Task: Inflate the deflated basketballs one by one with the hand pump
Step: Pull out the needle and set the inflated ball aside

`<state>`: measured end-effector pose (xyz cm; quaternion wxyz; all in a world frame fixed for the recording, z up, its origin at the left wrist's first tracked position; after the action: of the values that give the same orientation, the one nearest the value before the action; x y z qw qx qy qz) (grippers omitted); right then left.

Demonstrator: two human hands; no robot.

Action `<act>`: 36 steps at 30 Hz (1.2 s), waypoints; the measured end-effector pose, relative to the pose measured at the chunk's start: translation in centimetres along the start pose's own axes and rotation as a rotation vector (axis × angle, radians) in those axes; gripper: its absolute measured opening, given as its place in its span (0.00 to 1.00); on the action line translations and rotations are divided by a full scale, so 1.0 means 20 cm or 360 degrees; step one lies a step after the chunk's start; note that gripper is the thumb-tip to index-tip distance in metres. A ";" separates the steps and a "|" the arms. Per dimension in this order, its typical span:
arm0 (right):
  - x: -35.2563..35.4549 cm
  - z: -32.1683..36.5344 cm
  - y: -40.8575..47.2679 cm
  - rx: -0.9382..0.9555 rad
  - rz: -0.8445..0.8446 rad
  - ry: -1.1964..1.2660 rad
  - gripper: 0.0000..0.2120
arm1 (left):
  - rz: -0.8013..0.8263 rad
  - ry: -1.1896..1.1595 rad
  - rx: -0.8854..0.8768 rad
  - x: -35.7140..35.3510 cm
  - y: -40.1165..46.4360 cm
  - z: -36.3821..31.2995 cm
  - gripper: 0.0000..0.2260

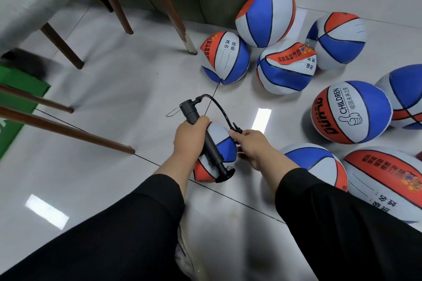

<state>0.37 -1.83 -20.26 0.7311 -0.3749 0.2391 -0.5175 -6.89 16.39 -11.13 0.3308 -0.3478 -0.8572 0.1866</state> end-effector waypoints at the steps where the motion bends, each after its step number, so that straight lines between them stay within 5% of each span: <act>1: 0.00 0.01 0.02 0.0014 -0.0008 -0.0031 0.22 | -0.0010 0.0000 -0.0001 0.01 0.01 0.00 0.13; 10: -0.02 0.04 0.10 0.0219 0.0009 -0.0400 0.19 | -0.0073 0.0089 -0.0034 0.02 0.06 0.00 0.13; 25: 0.10 0.14 -0.03 0.0094 -0.0172 0.0055 0.14 | -0.0002 -0.0084 0.0043 0.09 0.11 0.06 0.12; 29: 0.12 0.15 -0.05 0.0019 -0.0122 -0.0222 0.19 | 0.0053 -0.0130 0.0115 0.10 0.12 0.08 0.10; 33: -0.02 -0.01 -0.14 -0.0250 0.0033 0.0046 0.20 | 0.0116 -0.0157 0.0223 0.10 0.08 0.06 0.12; 36: -0.09 0.02 -0.20 -0.0141 0.0022 0.0051 0.17 | 0.0115 -0.0179 0.0199 0.10 0.02 0.02 0.12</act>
<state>-2.26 -0.68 -16.88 0.7135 -0.3969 0.2760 -0.5072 -7.93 18.07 -10.82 0.2964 -0.3461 -0.8480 0.2708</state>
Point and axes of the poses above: each hand's wrist, its own y-axis towards the middle knuckle, its own x-axis out of the back of the hand, z = x × y, the point moved 10 cm from there along y, towards the middle knuckle, and after that the axes turned 3 degrees about -z, right-handed, at the moved point
